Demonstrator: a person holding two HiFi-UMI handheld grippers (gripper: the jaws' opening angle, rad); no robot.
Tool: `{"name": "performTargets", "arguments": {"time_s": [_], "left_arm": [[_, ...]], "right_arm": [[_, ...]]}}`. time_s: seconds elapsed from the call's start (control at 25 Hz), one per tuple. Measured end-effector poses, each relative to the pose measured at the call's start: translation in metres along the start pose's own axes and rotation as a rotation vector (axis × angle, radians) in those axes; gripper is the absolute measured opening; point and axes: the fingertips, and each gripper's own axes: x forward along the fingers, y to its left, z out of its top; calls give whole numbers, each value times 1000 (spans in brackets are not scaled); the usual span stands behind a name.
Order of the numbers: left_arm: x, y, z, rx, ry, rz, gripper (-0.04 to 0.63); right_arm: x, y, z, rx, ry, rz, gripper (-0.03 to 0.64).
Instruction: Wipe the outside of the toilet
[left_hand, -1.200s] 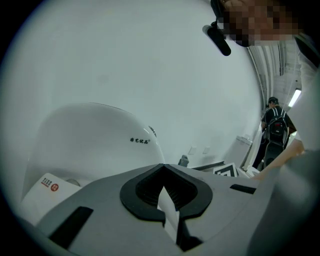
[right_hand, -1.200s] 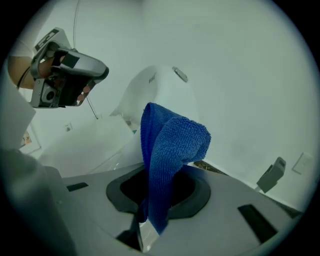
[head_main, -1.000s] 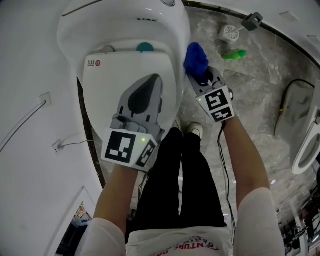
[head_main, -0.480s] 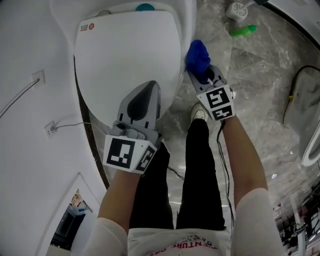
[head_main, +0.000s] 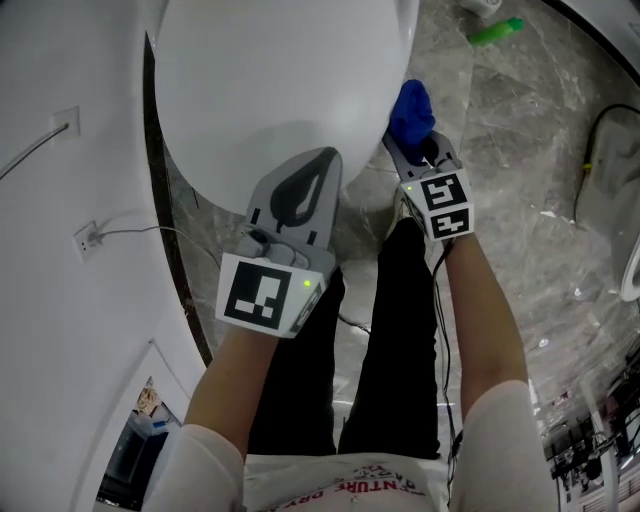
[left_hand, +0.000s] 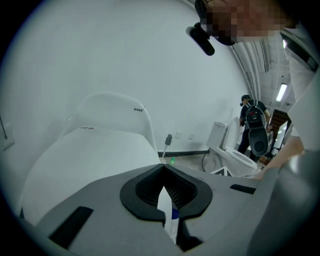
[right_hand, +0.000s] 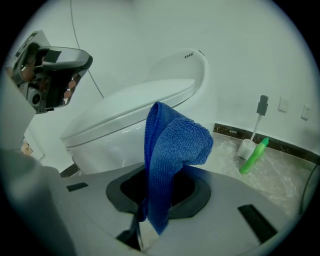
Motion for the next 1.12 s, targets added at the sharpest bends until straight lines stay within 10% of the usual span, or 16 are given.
{"name": "performTargets", "arguments": {"time_s": [1.12], "left_arm": [[-209, 84, -120, -114, -16, 129, 6]], "right_arm": [[-1, 178, -53, 414, -9, -261, 77]]}}
